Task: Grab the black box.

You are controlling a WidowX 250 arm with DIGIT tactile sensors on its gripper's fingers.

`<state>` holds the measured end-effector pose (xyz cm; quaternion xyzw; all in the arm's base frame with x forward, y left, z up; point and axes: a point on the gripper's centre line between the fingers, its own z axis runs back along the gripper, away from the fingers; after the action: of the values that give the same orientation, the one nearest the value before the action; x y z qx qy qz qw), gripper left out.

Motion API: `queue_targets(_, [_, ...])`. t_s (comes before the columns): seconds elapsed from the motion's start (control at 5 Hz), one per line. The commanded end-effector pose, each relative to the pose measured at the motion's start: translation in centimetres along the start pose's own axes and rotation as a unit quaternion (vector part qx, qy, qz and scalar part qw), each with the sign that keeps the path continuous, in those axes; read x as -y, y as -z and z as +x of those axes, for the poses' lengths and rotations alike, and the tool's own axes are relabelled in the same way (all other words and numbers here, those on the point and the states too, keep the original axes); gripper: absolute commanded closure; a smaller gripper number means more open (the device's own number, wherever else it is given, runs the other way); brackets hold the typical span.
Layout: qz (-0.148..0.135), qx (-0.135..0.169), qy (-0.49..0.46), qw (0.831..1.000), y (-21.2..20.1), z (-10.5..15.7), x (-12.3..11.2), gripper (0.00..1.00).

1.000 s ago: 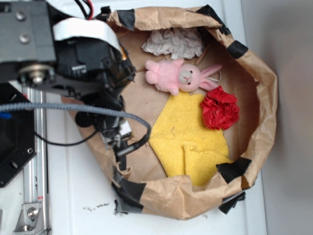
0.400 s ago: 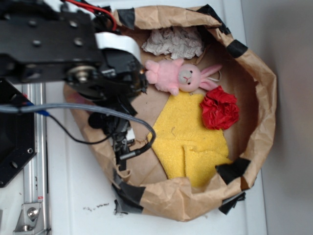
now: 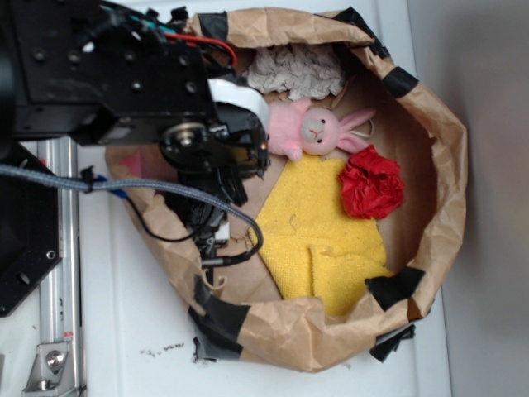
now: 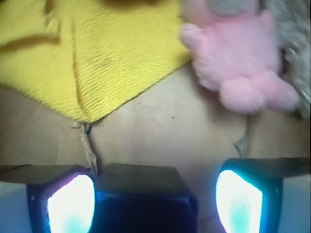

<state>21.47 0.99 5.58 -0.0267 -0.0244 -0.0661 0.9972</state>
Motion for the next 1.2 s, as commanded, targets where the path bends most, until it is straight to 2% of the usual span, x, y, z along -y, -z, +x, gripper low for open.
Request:
queue_targets(0.0, [0.047, 0.051, 0.253, 0.965, -3.2, -1.9, 1.3, 0.00])
queue_targets(0.2, [0.051, 0.035, 0.357, 0.932, -3.6, -1.7, 0.5, 0.00])
queue_targets(0.4, [0.027, -0.002, 0.357, 0.934, -2.1, -0.9, -1.8, 0.00])
queue_targets(0.6, [0.016, -0.014, 0.363, 0.932, -0.6, -0.1, -2.5, 0.00])
queue_targets(0.8, [0.030, -0.046, 0.366, 0.929, 2.0, 1.3, -1.9, 0.00])
queue_targets(1.0, [0.035, -0.051, 0.347, 0.936, 2.5, 1.7, -1.9, 0.00])
